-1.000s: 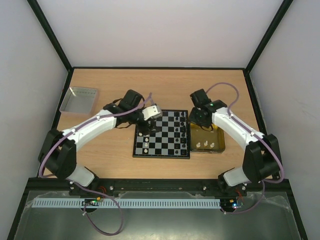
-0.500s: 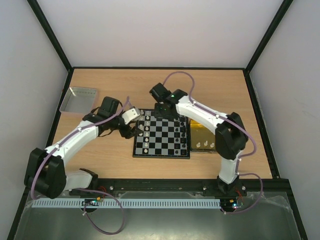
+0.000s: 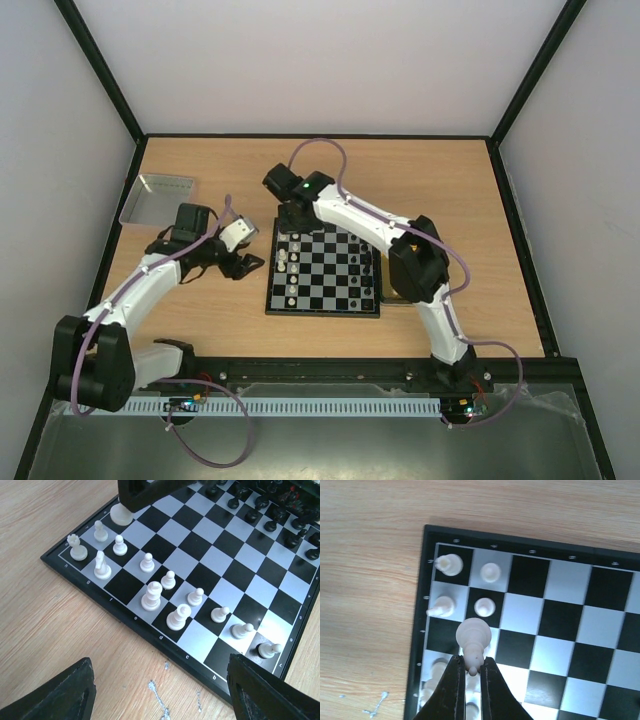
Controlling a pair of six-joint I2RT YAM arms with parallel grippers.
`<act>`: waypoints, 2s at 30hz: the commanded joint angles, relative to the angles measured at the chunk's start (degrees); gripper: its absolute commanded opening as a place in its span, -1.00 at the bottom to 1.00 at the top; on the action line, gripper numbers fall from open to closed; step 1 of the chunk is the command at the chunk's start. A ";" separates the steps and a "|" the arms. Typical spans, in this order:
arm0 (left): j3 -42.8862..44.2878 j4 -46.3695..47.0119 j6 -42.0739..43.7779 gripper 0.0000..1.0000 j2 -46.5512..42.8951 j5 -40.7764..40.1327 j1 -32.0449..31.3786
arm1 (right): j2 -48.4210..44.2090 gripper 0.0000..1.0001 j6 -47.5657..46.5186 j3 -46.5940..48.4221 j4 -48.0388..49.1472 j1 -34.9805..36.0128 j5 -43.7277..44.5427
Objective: Set up the chess pieces on the board
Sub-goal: Place the chess piece on the chessboard.
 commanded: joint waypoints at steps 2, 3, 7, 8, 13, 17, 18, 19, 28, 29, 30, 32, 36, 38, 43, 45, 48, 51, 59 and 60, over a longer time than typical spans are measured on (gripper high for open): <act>-1.85 0.70 2.03 0.46 -0.78 2.27 2.01 | 3.86 -0.96 -0.32 6.87 -5.70 2.91 2.02; -2.14 0.54 2.21 0.46 -0.87 2.69 2.46 | 4.32 -0.96 -0.23 7.48 -6.01 3.34 2.21; -2.30 0.28 2.69 0.46 -0.54 4.53 5.18 | 5.41 -0.96 0.28 8.38 -6.73 4.76 3.12; -2.18 0.07 2.79 0.46 -0.57 5.14 5.84 | 5.72 -0.96 0.37 8.32 -6.81 5.01 3.32; -2.53 -0.23 3.41 0.47 -1.35 6.24 6.57 | 6.71 -0.96 0.55 8.36 -6.98 5.64 3.55; -2.91 -0.21 3.66 0.47 -1.95 6.16 6.65 | 7.73 -0.96 0.53 8.85 -7.08 5.64 3.53; -2.97 -0.29 3.68 0.47 -2.11 6.16 6.65 | 8.02 -0.96 0.64 9.18 -7.29 5.65 3.46; -3.07 -0.33 3.76 0.47 -2.25 6.23 6.65 | 8.36 -0.96 0.70 9.46 -7.42 5.65 3.45; -3.07 -1.28 4.70 0.49 -2.55 7.69 6.66 | 11.10 -0.96 0.75 12.05 -8.11 5.65 4.12; -2.99 -1.48 4.89 0.49 -2.54 7.87 6.64 | 11.36 -0.95 0.71 12.42 -8.22 5.60 3.99; -2.95 -1.44 4.99 0.49 -2.53 7.86 6.65 | 11.55 -0.96 0.70 12.61 -8.18 5.64 3.93; -2.98 -1.61 5.08 0.49 -2.53 8.04 6.65 | 11.98 -0.96 0.66 12.91 -8.37 5.65 3.89; -2.87 -1.83 5.37 0.49 -2.57 8.37 6.65 | 12.48 -0.96 0.65 12.99 -8.28 5.65 4.07; -2.93 -1.97 5.52 0.49 -2.54 8.49 6.65 | 12.83 -0.96 0.57 13.18 -8.31 5.65 3.98; -2.97 -2.07 5.65 0.50 -2.46 8.65 6.74 | 13.29 -0.96 0.61 13.86 -8.50 5.60 3.81; -3.00 -2.18 5.77 0.50 -2.47 8.75 6.74 | 13.25 -0.96 0.57 13.91 -8.44 5.56 3.80; -3.09 -2.08 5.87 0.50 -2.40 8.70 6.74 | 13.08 -0.96 0.74 14.08 -8.56 5.58 3.42; -3.19 -2.02 5.88 0.50 -2.37 8.61 6.74 | 12.65 -0.96 0.96 14.12 -8.72 5.59 3.19; -3.06 -2.14 5.96 0.50 -2.47 8.81 6.74 | 11.10 -0.96 1.31 14.27 -9.48 5.65 2.66; -3.13 -2.15 5.94 0.50 -2.53 8.78 6.74 | 10.87 -0.96 1.36 14.19 -9.59 5.64 2.82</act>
